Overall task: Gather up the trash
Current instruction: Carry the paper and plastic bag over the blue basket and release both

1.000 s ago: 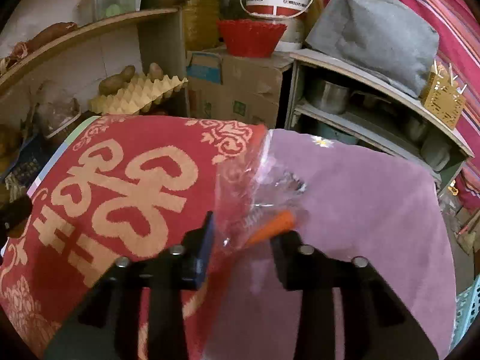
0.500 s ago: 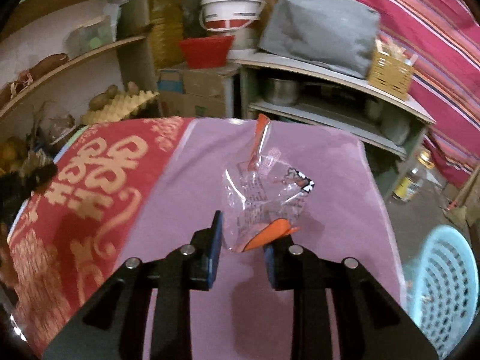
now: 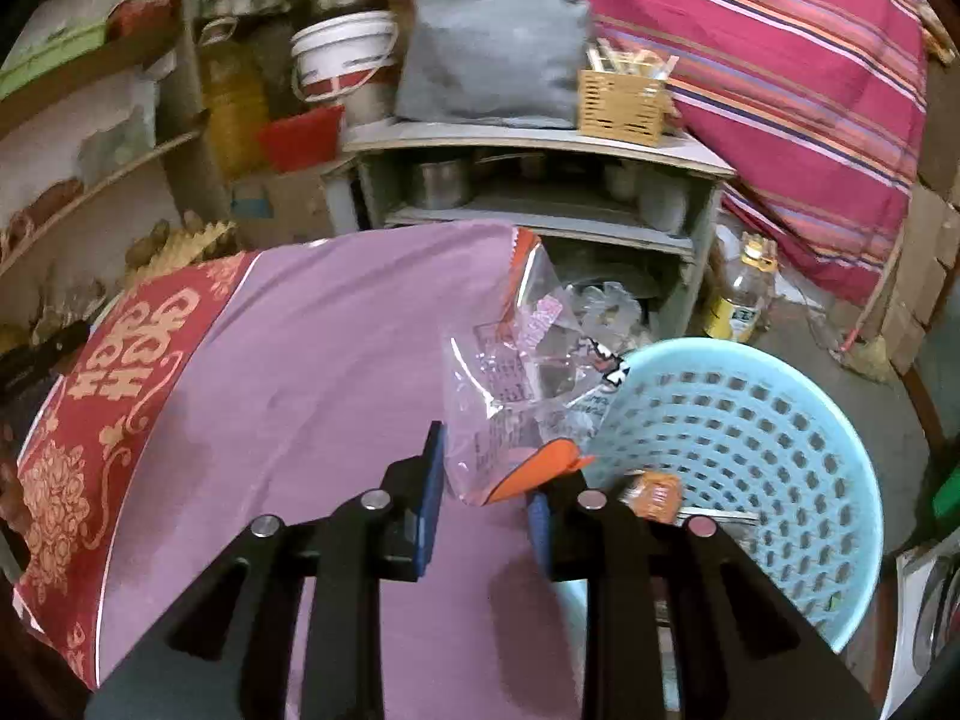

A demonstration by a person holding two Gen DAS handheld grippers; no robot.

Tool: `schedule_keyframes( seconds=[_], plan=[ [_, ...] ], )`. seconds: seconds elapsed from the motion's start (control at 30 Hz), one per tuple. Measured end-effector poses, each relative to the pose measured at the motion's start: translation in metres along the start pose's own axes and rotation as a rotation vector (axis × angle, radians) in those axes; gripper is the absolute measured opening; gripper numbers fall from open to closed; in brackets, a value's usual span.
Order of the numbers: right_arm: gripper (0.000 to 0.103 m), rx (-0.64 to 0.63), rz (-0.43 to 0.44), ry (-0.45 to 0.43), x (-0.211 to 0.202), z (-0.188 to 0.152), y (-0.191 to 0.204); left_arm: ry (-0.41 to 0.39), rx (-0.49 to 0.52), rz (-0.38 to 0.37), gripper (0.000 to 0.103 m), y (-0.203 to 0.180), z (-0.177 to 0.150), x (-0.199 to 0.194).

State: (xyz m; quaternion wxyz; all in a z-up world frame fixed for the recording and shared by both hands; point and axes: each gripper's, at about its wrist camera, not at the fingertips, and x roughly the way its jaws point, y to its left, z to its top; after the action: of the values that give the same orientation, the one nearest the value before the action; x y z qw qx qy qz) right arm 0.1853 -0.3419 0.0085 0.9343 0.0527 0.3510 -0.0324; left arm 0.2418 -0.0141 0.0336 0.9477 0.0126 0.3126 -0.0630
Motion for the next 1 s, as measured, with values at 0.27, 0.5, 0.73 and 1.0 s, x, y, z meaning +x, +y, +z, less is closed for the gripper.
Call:
schedule_keyframes(
  seconds=[0.27, 0.5, 0.73, 1.0],
  plan=[
    [0.025, 0.057, -0.058, -0.008, -0.013, -0.011, -0.062, -0.035, 0.068, -0.062, 0.038, -0.073, 0.008, -0.009],
    [0.025, 0.099, -0.090, -0.048, -0.030, -0.013, -0.104, -0.032, 0.112, -0.187, 0.038, -0.161, 0.011, -0.004],
    [0.025, 0.130, -0.096, -0.037, -0.031, -0.018, -0.130, -0.025, 0.172, -0.287, 0.038, -0.253, 0.001, -0.002],
    [0.025, 0.201, -0.092, -0.027, -0.029, -0.023, -0.163, 0.004, 0.211, -0.356, 0.039, -0.318, -0.005, 0.008]
  ],
)
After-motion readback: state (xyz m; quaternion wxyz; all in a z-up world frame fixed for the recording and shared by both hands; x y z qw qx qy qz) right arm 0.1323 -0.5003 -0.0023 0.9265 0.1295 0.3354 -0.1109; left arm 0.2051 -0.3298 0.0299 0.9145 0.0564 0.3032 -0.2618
